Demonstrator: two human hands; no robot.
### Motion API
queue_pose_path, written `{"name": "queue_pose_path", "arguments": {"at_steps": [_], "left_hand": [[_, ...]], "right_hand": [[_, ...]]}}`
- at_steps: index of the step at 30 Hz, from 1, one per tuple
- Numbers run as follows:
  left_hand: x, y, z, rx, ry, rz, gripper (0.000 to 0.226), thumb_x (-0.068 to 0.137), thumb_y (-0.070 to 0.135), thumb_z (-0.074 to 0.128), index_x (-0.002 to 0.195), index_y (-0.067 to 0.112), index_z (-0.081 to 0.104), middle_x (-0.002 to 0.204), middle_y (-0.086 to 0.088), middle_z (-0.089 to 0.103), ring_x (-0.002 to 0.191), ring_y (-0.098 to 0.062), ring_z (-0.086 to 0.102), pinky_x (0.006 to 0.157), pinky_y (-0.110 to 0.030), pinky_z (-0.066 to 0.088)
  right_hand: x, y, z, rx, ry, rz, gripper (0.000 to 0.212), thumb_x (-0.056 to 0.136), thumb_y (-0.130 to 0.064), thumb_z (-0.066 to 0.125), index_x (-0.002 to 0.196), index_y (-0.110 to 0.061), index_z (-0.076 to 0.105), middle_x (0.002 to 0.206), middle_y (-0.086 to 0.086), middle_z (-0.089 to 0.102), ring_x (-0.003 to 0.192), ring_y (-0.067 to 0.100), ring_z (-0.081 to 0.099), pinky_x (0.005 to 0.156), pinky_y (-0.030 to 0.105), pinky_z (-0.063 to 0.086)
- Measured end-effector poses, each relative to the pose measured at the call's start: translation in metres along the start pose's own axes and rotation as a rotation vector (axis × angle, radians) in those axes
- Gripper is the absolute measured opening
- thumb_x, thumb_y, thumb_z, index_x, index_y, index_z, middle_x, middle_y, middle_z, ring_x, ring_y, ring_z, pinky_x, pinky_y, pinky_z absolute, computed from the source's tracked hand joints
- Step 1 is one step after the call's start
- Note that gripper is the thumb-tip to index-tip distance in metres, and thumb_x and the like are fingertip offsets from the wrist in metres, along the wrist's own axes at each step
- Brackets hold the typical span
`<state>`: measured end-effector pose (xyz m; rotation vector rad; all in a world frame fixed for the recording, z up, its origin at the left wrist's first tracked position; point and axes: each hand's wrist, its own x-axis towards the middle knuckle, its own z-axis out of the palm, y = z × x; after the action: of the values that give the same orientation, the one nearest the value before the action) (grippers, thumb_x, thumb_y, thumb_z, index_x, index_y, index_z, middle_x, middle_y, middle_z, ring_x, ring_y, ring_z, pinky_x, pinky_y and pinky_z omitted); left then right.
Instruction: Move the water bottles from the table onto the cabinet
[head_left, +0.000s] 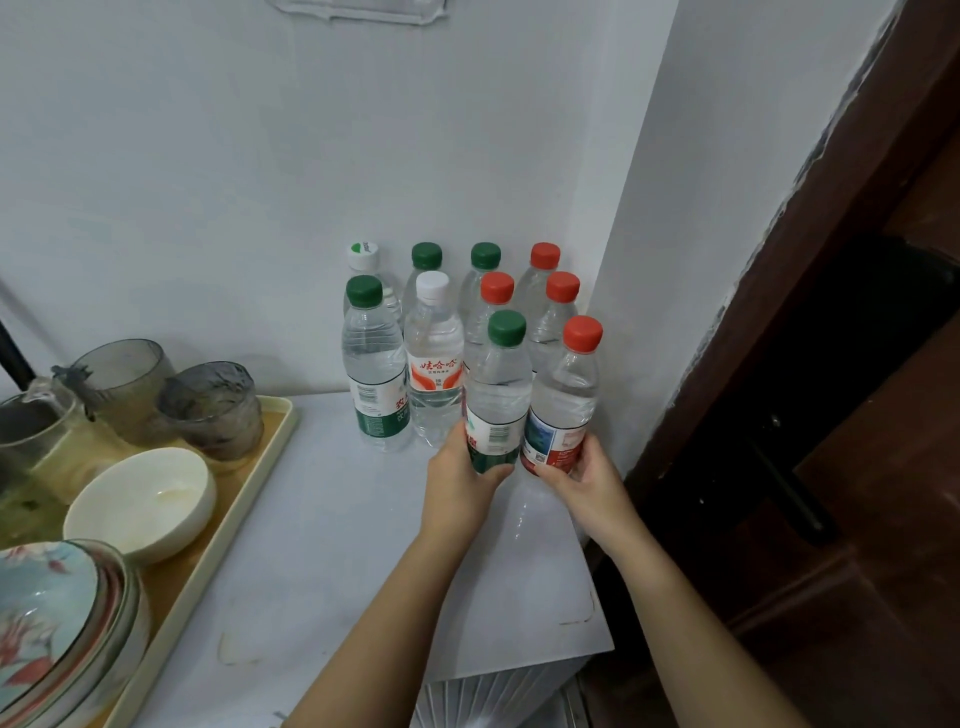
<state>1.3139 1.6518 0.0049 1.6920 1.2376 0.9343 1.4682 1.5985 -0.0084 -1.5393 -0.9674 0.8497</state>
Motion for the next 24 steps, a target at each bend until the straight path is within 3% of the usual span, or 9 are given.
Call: {"name": "queue_pose_path", "arguments": {"at_steps": [3,9,12,16,19,21,24], "left_hand": [[0.001,0.001,0.0,0.011,0.0,-0.002,0.063,0.071,0.008,0.083,0.127,0.012,0.055,0.116,0.001,0.067,0.098,-0.008,0.06,0.072,0.003,0.039],[0.003,-0.002,0.0,0.002,-0.023,-0.027,0.063,0.071,0.009,0.082,0.128,0.015,0.055,0.117,0.004,0.067,0.101,-0.007,0.06,0.073,0.004,0.038],[0.002,0.0,0.0,0.006,-0.03,-0.027,0.064,0.072,0.01,0.082,0.129,0.016,0.055,0.118,0.005,0.066,0.1,-0.004,0.057,0.075,0.0,0.04],[-0.001,0.003,0.0,0.016,-0.027,-0.042,0.06,0.072,0.013,0.083,0.126,0.017,0.056,0.12,0.004,0.066,0.103,-0.007,0.06,0.082,-0.013,0.041],[-0.01,0.007,0.0,0.058,0.023,-0.065,0.063,0.072,0.017,0.083,0.129,0.017,0.054,0.125,0.002,0.064,0.113,-0.015,0.06,0.082,-0.006,0.036],[-0.026,0.01,0.0,0.138,0.057,-0.11,0.074,0.074,0.023,0.082,0.138,0.014,0.045,0.137,-0.001,0.055,0.125,-0.018,0.051,0.087,-0.006,0.032],[-0.061,0.009,-0.004,0.402,0.078,-0.219,0.094,0.081,0.044,0.071,0.151,0.008,0.019,0.156,-0.008,0.027,0.143,-0.023,0.025,0.117,-0.032,0.018]], "right_hand": [[0.007,-0.001,-0.004,-0.026,-0.035,-0.002,0.049,0.08,0.0,0.074,0.112,-0.03,0.052,0.116,-0.01,0.065,0.103,-0.004,0.064,0.091,0.02,0.049],[0.009,-0.002,-0.007,-0.033,-0.076,-0.016,0.054,0.084,0.006,0.068,0.126,-0.02,0.046,0.117,-0.012,0.062,0.101,-0.01,0.063,0.083,0.012,0.049],[0.008,-0.004,-0.005,-0.031,-0.09,-0.021,0.052,0.085,0.007,0.066,0.124,-0.02,0.044,0.116,-0.012,0.061,0.098,-0.014,0.062,0.082,0.01,0.049],[0.005,-0.009,-0.007,-0.053,-0.1,-0.009,0.053,0.085,0.0,0.07,0.126,-0.021,0.044,0.121,-0.006,0.061,0.101,-0.011,0.06,0.095,0.018,0.05],[-0.009,-0.018,-0.012,-0.17,-0.13,0.01,0.061,0.087,-0.006,0.07,0.139,-0.015,0.038,0.131,-0.003,0.055,0.109,-0.002,0.055,0.089,0.002,0.041],[-0.02,-0.02,-0.02,-0.334,-0.144,0.074,0.08,0.089,-0.021,0.07,0.153,-0.009,0.021,0.152,0.003,0.038,0.136,0.014,0.041,0.105,0.013,0.033],[-0.037,-0.017,-0.035,-0.659,-0.197,0.131,0.094,0.091,-0.043,0.063,0.157,-0.016,0.001,0.165,0.006,0.002,0.151,0.024,0.005,0.122,0.042,0.012]]}}
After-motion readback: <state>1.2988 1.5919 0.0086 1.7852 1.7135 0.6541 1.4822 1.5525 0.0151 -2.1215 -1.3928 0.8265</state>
